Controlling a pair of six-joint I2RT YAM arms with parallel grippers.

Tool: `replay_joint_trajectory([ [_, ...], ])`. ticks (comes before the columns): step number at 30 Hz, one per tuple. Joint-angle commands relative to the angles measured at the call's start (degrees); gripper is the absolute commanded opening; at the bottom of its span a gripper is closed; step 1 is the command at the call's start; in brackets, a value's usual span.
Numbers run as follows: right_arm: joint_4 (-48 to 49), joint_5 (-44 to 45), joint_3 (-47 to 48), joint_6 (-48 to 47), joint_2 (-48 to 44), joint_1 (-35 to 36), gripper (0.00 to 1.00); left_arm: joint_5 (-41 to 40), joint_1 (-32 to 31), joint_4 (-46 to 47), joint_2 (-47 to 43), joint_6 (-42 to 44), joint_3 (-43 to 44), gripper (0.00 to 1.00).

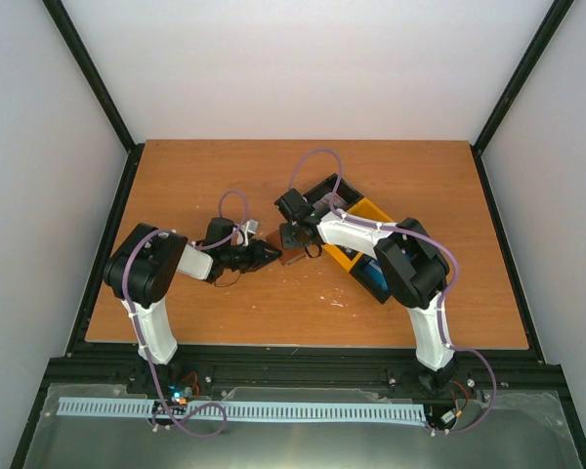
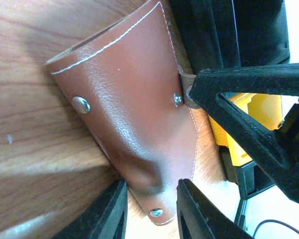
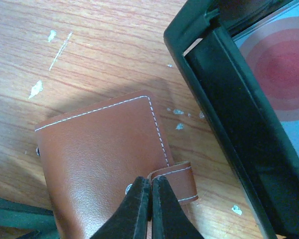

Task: Put the credit cards into the card holder
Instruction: Close the card holder at the center of the board.

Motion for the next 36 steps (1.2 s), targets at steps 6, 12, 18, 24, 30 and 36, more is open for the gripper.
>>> replay_joint_trajectory([
  [6, -0.21, -2.34, 1.39, -2.18, 1.01, 0.46, 0.03, -15.86, 1.03, -18.66, 8.12, 0.82, -4.77, 0.31],
  [12, -0.72, -3.12, 1.74, -3.27, 1.77, 0.55, 0.03, -15.38, 1.03, -18.40, 8.40, 0.96, -4.42, 0.31],
  [18, -1.02, -3.57, 2.26, -3.42, 2.35, 0.64, 0.04, -15.34, 1.04, -18.31, 8.60, 0.86, -4.41, 0.31],
  [24, -1.65, -3.69, 2.65, -3.64, 2.70, 0.72, 0.09, -15.33, 1.03, -18.13, 8.87, 0.83, -4.42, 0.31],
  [30, -0.59, -4.72, 2.22, -3.34, 2.10, 0.72, 0.12, -15.29, 0.99, -18.13, 8.81, 0.82, -4.49, 0.31],
  [36, 0.00, -4.84, 1.81, -2.99, 1.63, 0.72, 0.20, -15.34, 1.03, -18.09, 8.95, 0.91, -4.50, 0.31],
])
